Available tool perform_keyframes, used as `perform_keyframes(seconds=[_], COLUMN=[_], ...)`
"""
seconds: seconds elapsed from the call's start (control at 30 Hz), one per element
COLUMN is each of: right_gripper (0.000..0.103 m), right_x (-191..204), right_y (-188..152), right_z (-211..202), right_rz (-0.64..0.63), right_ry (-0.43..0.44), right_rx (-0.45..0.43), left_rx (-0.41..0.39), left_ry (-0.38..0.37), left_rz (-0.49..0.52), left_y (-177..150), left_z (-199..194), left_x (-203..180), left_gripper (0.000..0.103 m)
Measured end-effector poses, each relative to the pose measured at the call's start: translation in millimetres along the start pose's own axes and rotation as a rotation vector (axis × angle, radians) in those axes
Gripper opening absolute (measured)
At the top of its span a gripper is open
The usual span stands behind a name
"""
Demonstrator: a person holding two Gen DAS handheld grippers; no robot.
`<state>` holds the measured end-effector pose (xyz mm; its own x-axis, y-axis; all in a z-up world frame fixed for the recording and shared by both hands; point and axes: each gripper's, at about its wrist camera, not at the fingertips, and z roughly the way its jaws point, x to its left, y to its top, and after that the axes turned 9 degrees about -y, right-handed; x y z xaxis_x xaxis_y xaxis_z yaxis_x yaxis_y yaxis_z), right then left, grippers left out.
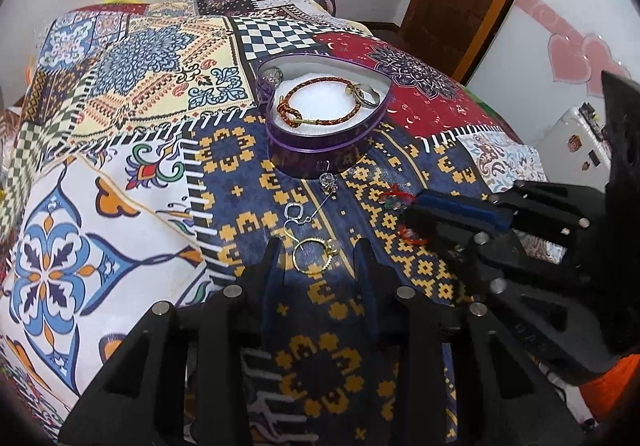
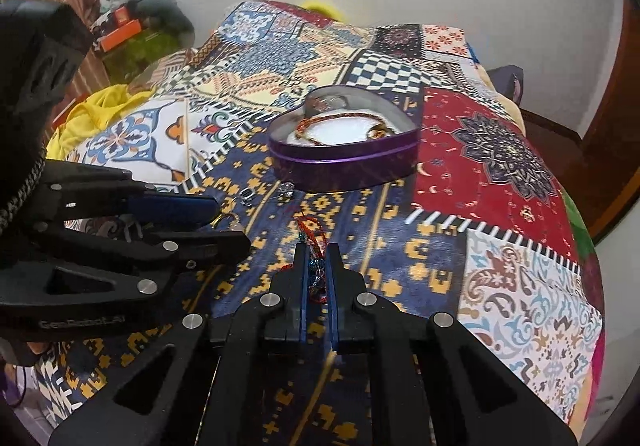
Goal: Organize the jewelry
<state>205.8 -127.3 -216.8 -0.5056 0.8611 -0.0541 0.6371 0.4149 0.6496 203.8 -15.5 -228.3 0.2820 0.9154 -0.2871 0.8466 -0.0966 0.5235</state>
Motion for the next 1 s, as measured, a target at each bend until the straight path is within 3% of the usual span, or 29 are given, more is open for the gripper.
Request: perform_keyframes(seconds=[0.1,0.47,1.0], right_gripper=[0.007,0.007,0.007], right_x=[-6,-23,-29], right_y=[1,14,45], right_z=[-4,-30,-60], right_rz=[0.019,0.068,0.087], right_ry=[-0.004,-0.025,-0.036], right_rx=[-0.010,-0.086,-0.206], left_rx=[-0.006,-0.034,-0.175], left_ry=[0.015,0.009,0.010], left_rz=[0.005,0.002,0.027], left_y=[2,2,33], left_z=[2,-10,-55], left_x=[1,-1,-11], left_gripper=[0.024,0.024,0.024])
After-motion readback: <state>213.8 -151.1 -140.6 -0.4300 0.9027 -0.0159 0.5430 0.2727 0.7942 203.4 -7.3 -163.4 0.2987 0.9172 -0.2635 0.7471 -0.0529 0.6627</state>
